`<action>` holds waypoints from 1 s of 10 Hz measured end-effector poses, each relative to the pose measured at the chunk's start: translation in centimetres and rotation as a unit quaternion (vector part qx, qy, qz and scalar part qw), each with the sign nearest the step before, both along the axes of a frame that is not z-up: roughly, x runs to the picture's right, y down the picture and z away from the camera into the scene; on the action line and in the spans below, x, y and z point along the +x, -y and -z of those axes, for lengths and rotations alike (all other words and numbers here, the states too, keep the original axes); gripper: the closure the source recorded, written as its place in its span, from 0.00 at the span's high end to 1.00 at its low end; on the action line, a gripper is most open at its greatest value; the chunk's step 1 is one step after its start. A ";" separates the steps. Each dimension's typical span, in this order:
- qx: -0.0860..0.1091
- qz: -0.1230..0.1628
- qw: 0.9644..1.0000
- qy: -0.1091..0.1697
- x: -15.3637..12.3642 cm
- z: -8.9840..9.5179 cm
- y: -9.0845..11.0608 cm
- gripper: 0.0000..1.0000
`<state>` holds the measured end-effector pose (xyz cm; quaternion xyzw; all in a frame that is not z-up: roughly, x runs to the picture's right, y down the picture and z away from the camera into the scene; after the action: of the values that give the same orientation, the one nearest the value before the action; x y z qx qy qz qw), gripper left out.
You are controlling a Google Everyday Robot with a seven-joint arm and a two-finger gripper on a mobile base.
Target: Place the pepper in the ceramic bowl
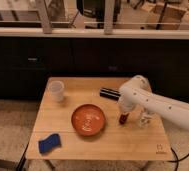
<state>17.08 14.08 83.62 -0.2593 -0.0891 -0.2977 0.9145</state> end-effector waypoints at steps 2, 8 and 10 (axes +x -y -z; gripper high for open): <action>0.003 0.006 1.000 0.004 -2.9 0.3 0.2 0.04; 0.005 0.040 0.999 0.016 -5.9 1.0 1.1 0.00; 0.006 0.032 0.999 0.020 -6.4 0.7 1.2 0.09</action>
<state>10.72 12.91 82.88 -0.2502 -0.0969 -0.3325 0.9041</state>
